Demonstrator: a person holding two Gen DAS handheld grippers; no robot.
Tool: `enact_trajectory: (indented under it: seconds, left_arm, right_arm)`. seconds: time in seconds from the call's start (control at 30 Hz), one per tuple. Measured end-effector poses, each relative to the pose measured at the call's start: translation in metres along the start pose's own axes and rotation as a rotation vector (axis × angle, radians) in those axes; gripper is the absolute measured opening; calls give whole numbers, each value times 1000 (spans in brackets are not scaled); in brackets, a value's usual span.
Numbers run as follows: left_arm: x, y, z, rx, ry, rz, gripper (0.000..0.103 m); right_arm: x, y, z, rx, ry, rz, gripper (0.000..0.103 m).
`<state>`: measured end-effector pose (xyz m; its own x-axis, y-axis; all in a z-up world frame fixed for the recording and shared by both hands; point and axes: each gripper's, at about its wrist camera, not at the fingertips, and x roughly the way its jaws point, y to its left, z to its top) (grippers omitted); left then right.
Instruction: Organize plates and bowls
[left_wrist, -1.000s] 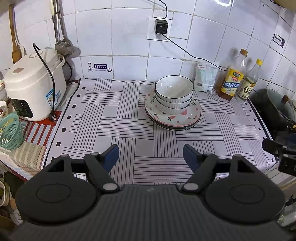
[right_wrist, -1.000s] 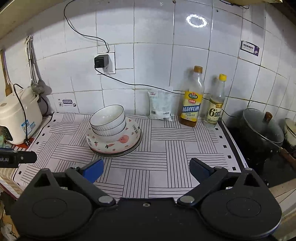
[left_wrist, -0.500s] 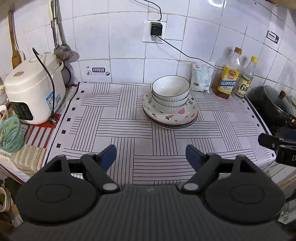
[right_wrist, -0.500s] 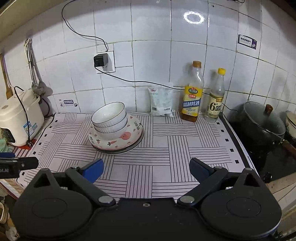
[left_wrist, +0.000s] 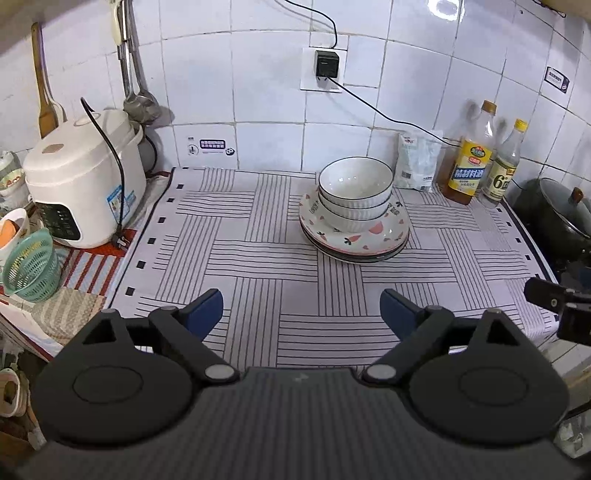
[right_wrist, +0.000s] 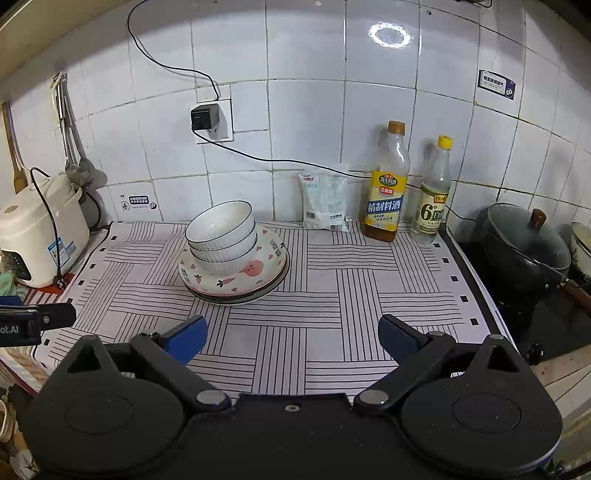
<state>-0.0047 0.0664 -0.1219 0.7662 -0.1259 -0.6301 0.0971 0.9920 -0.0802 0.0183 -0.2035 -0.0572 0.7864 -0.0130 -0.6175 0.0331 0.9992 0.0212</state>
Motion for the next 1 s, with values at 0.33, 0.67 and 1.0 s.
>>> enact_trajectory:
  seconds: [0.33, 0.67, 1.0]
  left_arm:
    - [3, 4, 0, -56, 8, 72, 102]
    - [1, 3, 0, -28, -21, 80, 103]
    - [1, 0, 0, -3, -13, 51, 103]
  right_arm:
    - [2, 1, -2, -9, 9, -3, 100]
    - [3, -3, -3, 2, 13, -11, 100]
    - [4, -7, -4, 4, 13, -10, 100]
